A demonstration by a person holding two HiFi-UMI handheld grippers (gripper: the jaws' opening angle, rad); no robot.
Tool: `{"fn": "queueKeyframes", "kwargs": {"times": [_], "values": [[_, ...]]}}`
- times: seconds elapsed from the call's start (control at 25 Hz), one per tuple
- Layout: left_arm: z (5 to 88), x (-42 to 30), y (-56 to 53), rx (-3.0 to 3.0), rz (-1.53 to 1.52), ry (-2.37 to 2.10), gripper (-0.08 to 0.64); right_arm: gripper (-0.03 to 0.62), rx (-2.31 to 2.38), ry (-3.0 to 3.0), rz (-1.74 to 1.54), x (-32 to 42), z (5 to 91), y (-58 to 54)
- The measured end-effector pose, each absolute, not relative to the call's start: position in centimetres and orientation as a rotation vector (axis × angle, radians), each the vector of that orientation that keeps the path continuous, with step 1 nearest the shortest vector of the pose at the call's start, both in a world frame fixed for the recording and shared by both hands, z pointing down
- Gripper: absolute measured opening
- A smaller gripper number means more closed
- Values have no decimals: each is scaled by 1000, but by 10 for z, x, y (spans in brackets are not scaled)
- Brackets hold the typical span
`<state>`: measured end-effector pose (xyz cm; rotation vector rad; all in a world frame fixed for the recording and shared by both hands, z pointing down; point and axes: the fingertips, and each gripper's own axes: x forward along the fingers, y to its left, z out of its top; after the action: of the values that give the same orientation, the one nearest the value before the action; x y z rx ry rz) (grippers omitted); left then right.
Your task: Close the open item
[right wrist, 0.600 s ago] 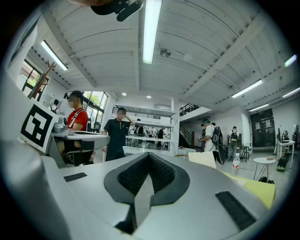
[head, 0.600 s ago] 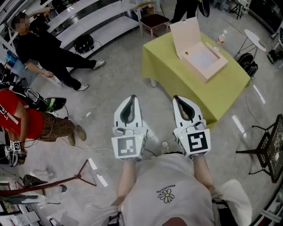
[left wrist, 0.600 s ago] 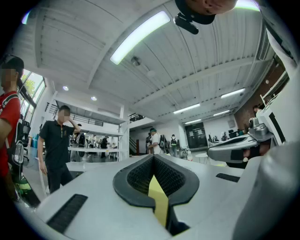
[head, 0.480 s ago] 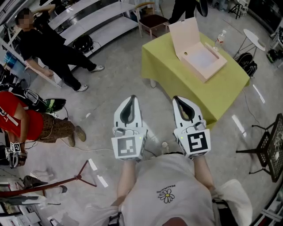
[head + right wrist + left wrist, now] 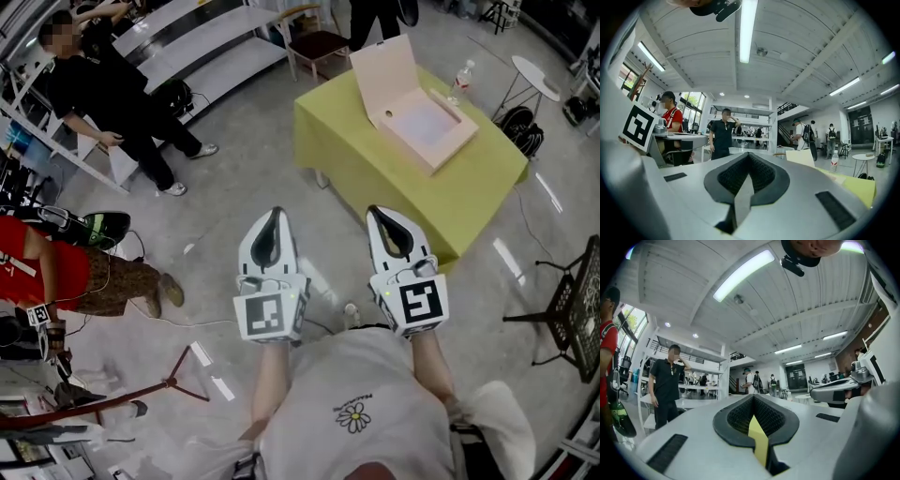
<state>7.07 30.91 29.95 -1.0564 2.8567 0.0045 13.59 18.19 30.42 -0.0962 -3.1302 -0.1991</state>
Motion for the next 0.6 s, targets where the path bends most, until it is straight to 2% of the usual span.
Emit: {"fn": "queueKeyframes", "kwargs": {"times": [0.6], "values": [[320,25,267,-1076,179,2875,14,11,-117,-3158,-137,96,320,119]]}}
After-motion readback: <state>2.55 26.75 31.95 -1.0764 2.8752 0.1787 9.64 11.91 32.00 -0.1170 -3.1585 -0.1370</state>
